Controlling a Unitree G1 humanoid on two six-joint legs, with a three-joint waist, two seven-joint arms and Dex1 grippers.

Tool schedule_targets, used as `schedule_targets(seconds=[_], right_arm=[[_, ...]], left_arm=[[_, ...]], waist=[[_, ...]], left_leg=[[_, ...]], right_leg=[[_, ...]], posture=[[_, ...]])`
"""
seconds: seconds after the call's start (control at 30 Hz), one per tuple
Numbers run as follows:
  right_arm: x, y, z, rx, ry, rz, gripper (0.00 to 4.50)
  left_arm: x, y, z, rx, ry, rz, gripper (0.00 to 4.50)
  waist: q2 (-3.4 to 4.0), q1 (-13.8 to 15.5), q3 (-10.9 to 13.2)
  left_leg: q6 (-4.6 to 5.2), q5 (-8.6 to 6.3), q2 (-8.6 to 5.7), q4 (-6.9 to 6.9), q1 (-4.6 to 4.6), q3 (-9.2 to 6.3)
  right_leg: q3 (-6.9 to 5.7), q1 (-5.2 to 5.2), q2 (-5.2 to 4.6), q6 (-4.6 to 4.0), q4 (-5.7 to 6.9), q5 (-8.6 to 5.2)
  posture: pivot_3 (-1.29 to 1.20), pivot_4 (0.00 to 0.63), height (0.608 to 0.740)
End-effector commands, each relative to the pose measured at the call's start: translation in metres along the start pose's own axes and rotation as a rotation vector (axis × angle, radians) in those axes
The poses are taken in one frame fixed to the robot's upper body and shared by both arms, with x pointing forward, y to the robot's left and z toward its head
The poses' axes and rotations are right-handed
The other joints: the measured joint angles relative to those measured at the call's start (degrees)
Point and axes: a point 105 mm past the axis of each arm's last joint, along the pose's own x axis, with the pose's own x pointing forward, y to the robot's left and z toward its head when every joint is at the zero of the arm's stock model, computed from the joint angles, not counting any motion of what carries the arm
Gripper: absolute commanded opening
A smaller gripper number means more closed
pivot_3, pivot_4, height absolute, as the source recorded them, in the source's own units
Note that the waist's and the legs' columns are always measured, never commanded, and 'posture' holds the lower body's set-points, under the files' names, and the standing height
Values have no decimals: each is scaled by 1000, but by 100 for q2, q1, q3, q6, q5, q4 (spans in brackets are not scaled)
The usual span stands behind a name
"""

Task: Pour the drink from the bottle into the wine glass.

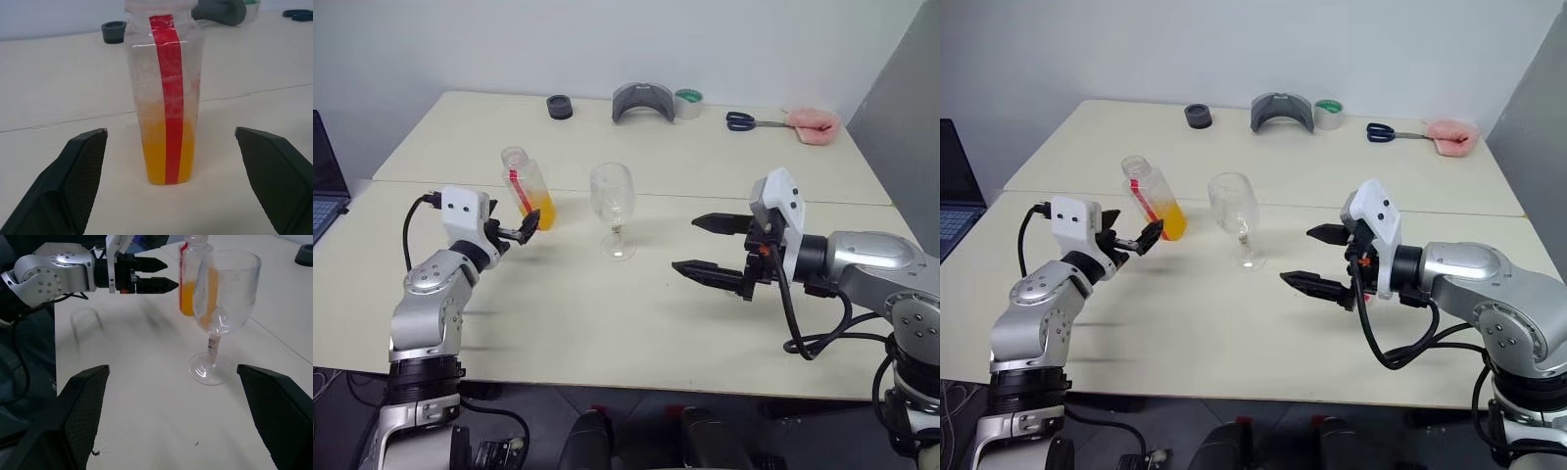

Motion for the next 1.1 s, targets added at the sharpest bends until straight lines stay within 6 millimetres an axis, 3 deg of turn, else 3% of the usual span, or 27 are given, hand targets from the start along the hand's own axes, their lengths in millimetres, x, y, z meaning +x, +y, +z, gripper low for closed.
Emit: schedule_targets(seconds=[0.03,0.43,0.8,0.9,1.1], right_arm=[[-6,1,11,-15,-60,-16,4455],[-11,4,20,-7,-91,-29,4455],[-15,7,33,-14,-124,-50,4455],[-15,6,33,-8,-126,-64,4500],[-16,3,31,-1,-123,-83,4500]], left_arm=[[8,1,18,46,-59,-14,4500],[42,8,21,45,-94,4,4500],[70,2,23,5,-154,-37,4500],[72,6,23,16,-155,-17,3878],[70,14,22,31,-159,7,2074]], waist=[[0,3,0],[0,10,0],[0,21,0],[0,20,0],[0,20,0]], left_leg=[[0,0,0,0,0,0],[0,0,-2,1,-2,-3],[1,0,-6,3,-10,-4],[1,0,-5,2,-10,-4],[1,0,-5,3,-11,-4]], right_leg=[[0,0,0,0,0,0],[-6,0,-2,1,2,1],[-11,-3,-3,2,1,2],[-11,-3,-3,2,1,2],[-10,-3,-3,2,2,2]], posture=[[0,150,740],[0,150,740],[0,150,740],[0,150,740],[0,150,740]])
